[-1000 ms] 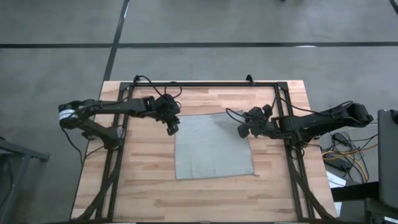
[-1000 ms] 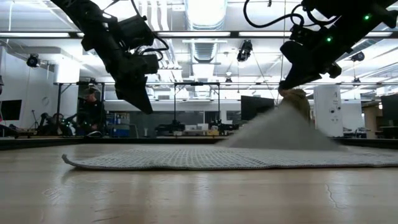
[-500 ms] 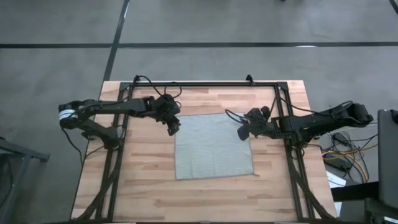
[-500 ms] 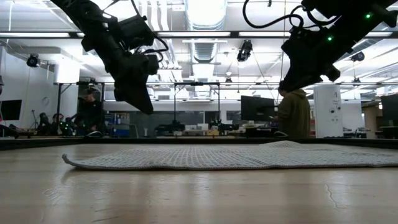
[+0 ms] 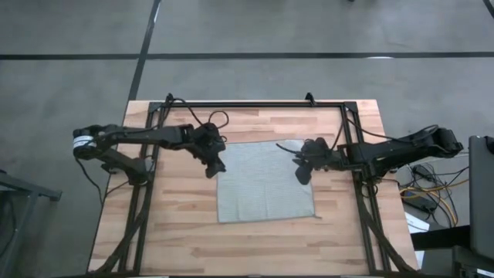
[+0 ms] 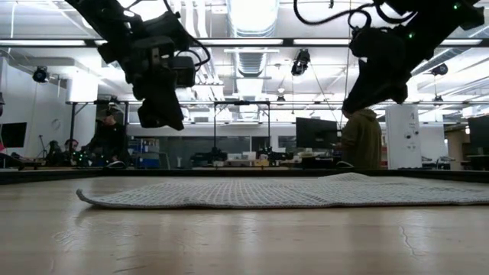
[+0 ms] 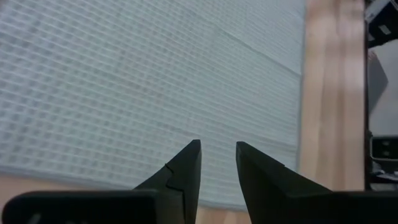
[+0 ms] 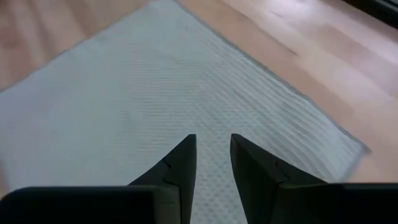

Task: Fold microfiber towels
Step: Fold the gray on the table

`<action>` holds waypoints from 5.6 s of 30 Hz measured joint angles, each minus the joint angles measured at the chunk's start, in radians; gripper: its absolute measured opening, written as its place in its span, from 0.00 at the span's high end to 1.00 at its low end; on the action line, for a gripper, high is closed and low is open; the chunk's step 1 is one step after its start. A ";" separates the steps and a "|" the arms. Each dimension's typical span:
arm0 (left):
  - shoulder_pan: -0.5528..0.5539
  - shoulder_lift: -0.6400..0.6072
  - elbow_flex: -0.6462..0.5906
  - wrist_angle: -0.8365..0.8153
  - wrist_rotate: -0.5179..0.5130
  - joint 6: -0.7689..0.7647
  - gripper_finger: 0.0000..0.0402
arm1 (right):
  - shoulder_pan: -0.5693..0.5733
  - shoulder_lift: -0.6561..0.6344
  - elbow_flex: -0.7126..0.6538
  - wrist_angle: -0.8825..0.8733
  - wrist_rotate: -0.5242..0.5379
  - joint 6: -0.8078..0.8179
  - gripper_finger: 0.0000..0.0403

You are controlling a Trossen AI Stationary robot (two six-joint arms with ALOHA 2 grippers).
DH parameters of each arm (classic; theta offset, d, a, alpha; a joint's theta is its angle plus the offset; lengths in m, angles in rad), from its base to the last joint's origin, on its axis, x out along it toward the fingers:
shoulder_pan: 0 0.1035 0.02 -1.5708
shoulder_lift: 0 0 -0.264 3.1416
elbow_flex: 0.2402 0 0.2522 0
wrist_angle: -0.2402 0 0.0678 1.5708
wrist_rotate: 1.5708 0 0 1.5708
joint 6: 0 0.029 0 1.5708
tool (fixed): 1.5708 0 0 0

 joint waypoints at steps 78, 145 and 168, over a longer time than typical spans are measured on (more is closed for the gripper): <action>-0.737 0.121 0.114 0.106 -0.493 -0.308 0.75 | 0.533 0.004 0.182 -0.220 -0.208 0.326 0.73; -0.779 0.351 0.125 0.027 -0.471 0.192 0.75 | 0.628 0.004 0.152 -0.313 -0.117 0.541 0.72; -0.794 0.348 0.127 0.018 -0.526 0.279 0.75 | 0.628 0.004 0.087 -0.305 -0.121 0.593 0.72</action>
